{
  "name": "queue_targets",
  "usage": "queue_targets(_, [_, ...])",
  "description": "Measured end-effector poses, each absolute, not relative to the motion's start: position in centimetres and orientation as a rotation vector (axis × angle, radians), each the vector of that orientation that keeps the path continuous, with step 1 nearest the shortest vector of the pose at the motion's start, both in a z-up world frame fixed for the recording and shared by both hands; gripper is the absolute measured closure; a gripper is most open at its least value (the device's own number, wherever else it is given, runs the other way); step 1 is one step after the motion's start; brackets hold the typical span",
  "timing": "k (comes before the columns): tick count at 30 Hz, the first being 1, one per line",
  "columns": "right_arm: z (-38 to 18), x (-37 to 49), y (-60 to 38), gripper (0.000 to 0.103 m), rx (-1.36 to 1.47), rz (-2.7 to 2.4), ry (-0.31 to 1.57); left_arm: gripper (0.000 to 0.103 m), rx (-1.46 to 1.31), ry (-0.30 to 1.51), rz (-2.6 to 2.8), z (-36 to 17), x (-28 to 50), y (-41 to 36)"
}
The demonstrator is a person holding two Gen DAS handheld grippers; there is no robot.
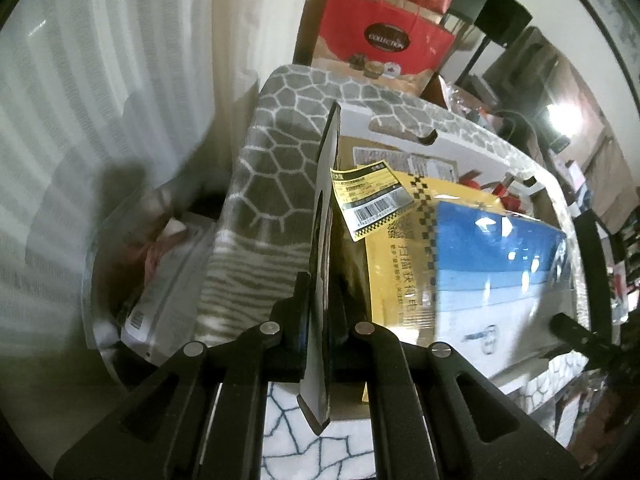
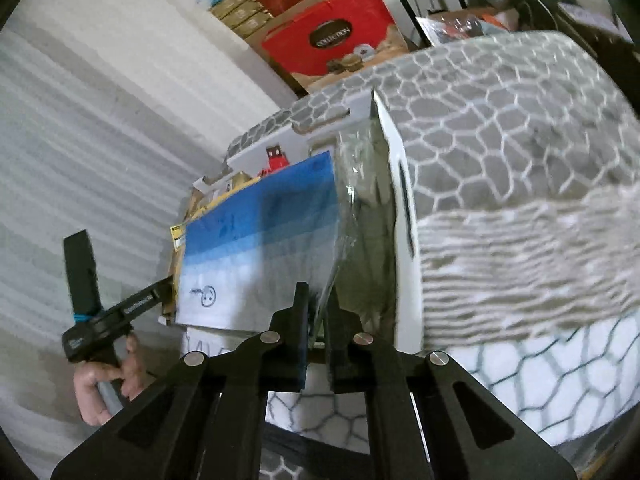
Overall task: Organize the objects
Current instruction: 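Carry the blue-and-white bag into the box and open the right tool, then release the box wall with the left tool and withdraw both tools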
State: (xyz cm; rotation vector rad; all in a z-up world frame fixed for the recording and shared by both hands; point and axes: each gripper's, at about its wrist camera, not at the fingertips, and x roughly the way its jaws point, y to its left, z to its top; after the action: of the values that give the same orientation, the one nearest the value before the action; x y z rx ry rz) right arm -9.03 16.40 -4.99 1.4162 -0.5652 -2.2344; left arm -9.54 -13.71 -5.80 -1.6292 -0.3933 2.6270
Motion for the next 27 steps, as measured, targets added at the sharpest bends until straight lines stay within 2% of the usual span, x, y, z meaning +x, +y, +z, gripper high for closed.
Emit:
queue_targets(5, [-4.3, -8.5, 15.0, 0.093, 1.361, -2.292, -0.472, 0.095, -1.617, -0.386, 2.634, -5.3, -9.4, -13.8])
queue_targets(10, [-4.3, -8.9, 15.0, 0.089, 1.432, -2.196, -0.428, 0.09, -1.627, -0.372, 2.641, -5.4, -9.5, -13.9])
queue_targets(11, [-3.9, -8.9, 15.3, 0.078, 1.439, -2.208, -0.401, 0.089, -1.63, -0.372, 2.64, -5.4, -9.6, -13.9])
queue_targets(12, [-3.6, -8.8, 15.4, 0.072, 1.431, -2.192, -0.403, 0.089, -1.632, -0.372, 2.641, -5.4, -9.7, -14.0])
queue_targets(14, [-2.9, -8.8, 15.9, 0.068, 1.434, -2.164, -0.401, 0.089, -1.63, -0.371, 2.641, -5.4, -9.7, -14.0])
queue_targets(15, [-2.5, -8.8, 16.2, 0.06, 1.431, -2.179, -0.387, 0.089, -1.63, -0.368, 2.643, -5.4, -9.7, -14.0])
queue_targets(16, [-2.1, -8.8, 16.5, 0.058, 1.423, -2.191, -0.372, 0.088, -1.628, -0.363, 2.646, -5.4, -9.7, -14.0])
queue_targets(24, [0.2, -9.2, 18.5, 0.058, 1.352, -2.301, -0.305, 0.086, -1.627, -0.303, 2.679, -4.9, -9.7, -13.4])
queue_targets(27, [0.0, -9.7, 18.8, 0.058, 1.357, -2.35, -0.24, 0.08, -1.638, -0.269, 2.697, -4.9, -9.8, -13.3])
